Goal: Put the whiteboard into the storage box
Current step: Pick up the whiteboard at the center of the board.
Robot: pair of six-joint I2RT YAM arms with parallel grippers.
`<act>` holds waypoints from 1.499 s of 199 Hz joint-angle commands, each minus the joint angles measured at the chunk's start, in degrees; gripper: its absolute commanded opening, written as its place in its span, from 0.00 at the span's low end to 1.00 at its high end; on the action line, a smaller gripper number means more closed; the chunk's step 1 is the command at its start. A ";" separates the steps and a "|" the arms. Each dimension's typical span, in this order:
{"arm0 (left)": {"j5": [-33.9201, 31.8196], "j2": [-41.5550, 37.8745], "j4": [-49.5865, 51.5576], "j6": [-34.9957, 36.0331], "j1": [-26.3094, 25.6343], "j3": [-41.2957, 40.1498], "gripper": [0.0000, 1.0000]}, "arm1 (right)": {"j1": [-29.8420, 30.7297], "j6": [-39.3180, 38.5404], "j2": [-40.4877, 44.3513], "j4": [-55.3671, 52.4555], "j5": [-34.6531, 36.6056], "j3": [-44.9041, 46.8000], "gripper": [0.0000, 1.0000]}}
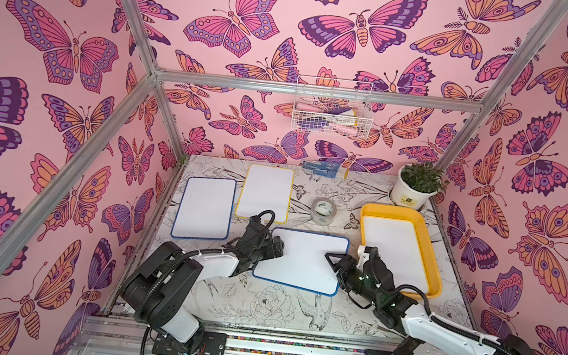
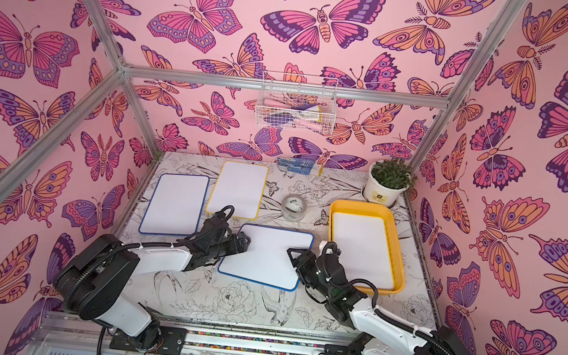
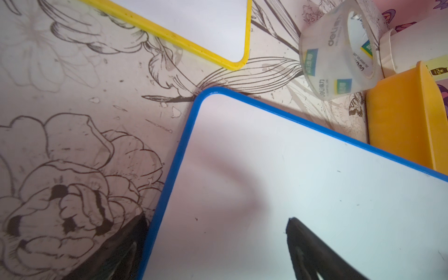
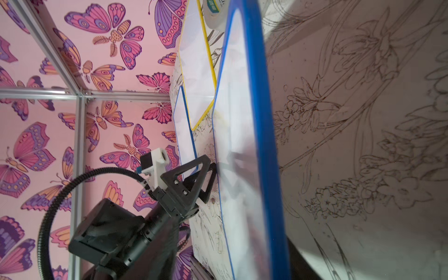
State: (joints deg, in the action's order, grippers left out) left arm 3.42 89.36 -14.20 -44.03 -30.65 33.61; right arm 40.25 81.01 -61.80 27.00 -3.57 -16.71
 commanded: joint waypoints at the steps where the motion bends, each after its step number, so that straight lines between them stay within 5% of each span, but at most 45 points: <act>1: 8.26 5.65 19.42 -4.31 -0.99 -5.48 0.92 | 0.36 -1.15 0.89 3.40 -1.79 -0.03 0.44; 98: 8.50 5.86 19.46 -4.75 -1.06 -4.60 0.92 | 0.37 -5.42 5.31 -0.99 -4.15 1.16 0.14; 167: 8.27 0.50 21.79 -5.18 -1.07 -3.04 0.92 | 0.36 -5.96 8.68 -4.39 -3.03 0.21 0.02; 258: 2.69 -20.18 38.76 -1.97 -1.07 8.17 0.92 | 0.36 -5.07 17.86 -14.86 2.97 -6.15 0.00; 299: -0.57 -22.12 44.93 3.13 -1.24 16.73 0.93 | -0.92 -8.24 24.91 -23.41 8.02 -12.57 0.00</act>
State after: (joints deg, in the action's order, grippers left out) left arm 5.91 67.20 23.77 -44.97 -31.57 46.48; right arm 40.23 74.52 -41.23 3.79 -0.30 -22.22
